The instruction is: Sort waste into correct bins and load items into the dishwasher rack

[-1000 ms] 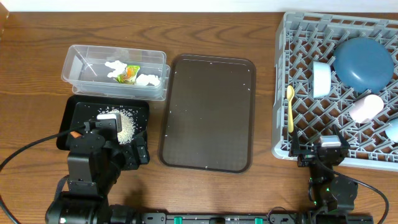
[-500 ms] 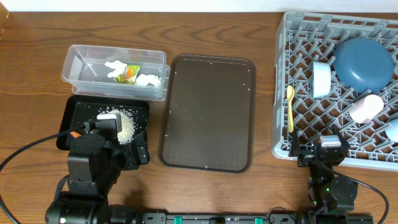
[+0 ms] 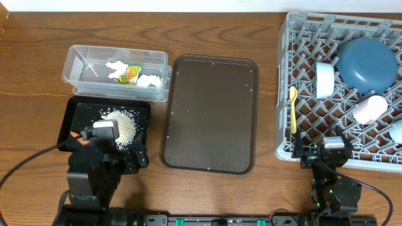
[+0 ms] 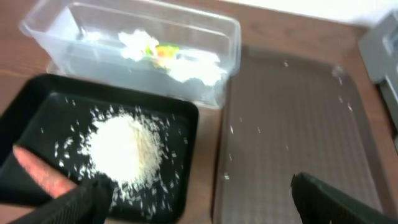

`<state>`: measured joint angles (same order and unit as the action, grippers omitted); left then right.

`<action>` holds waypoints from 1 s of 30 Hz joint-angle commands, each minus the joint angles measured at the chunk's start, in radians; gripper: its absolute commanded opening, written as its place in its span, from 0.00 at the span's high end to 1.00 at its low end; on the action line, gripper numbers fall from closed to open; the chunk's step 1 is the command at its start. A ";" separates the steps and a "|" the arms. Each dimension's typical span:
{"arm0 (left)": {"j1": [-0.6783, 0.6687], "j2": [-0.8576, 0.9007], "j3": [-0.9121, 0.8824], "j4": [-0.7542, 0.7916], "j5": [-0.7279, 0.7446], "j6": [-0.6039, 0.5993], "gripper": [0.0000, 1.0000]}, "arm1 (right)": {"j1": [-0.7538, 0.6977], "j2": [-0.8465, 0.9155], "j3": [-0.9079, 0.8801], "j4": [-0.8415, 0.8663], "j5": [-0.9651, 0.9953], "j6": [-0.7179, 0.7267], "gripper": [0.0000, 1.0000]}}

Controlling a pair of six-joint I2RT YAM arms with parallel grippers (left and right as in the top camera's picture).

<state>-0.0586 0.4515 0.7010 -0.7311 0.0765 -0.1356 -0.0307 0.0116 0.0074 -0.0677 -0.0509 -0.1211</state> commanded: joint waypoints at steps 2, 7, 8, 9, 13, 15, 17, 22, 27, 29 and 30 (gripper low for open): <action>0.053 -0.122 -0.164 0.137 -0.016 0.012 0.06 | 0.015 -0.006 -0.002 -0.004 0.006 -0.011 0.01; 0.076 -0.254 -0.366 0.372 -0.017 0.012 0.06 | 0.015 -0.006 -0.002 -0.004 0.006 -0.011 0.01; 0.076 -0.275 -0.402 0.420 -0.017 0.013 0.06 | 0.015 -0.006 -0.002 -0.004 0.006 -0.011 0.01; 0.076 -0.300 -0.443 0.476 -0.017 0.024 0.06 | 0.015 -0.006 -0.002 -0.004 0.006 -0.011 0.01; 0.077 -0.375 -0.577 0.668 -0.017 0.058 0.06 | 0.015 -0.006 -0.002 -0.004 0.006 -0.011 0.01; 0.083 -0.405 -0.631 0.736 -0.017 0.058 0.06 | 0.015 -0.006 -0.002 -0.004 0.006 -0.011 0.01; 0.090 -0.428 -0.674 0.789 -0.017 0.067 0.06 | 0.015 -0.006 -0.002 -0.004 0.006 -0.010 0.01; 0.093 -0.450 -0.697 0.772 -0.017 0.130 0.06 | 0.015 -0.006 -0.002 -0.004 0.006 -0.011 0.01; 0.093 -0.450 -0.697 0.668 -0.017 0.135 0.06 | 0.015 -0.006 -0.002 -0.004 0.006 -0.011 0.01; 0.093 -0.450 -0.697 0.665 -0.016 0.135 0.06 | 0.015 -0.006 -0.002 -0.004 0.006 -0.011 0.01; 0.093 -0.450 -0.697 0.665 -0.017 0.135 0.06 | 0.015 -0.006 -0.002 -0.004 0.006 -0.011 0.01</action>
<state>0.0303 0.0105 0.0116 -0.0189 0.0616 -0.0231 -0.0307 0.0120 0.0071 -0.0673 -0.0509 -0.1211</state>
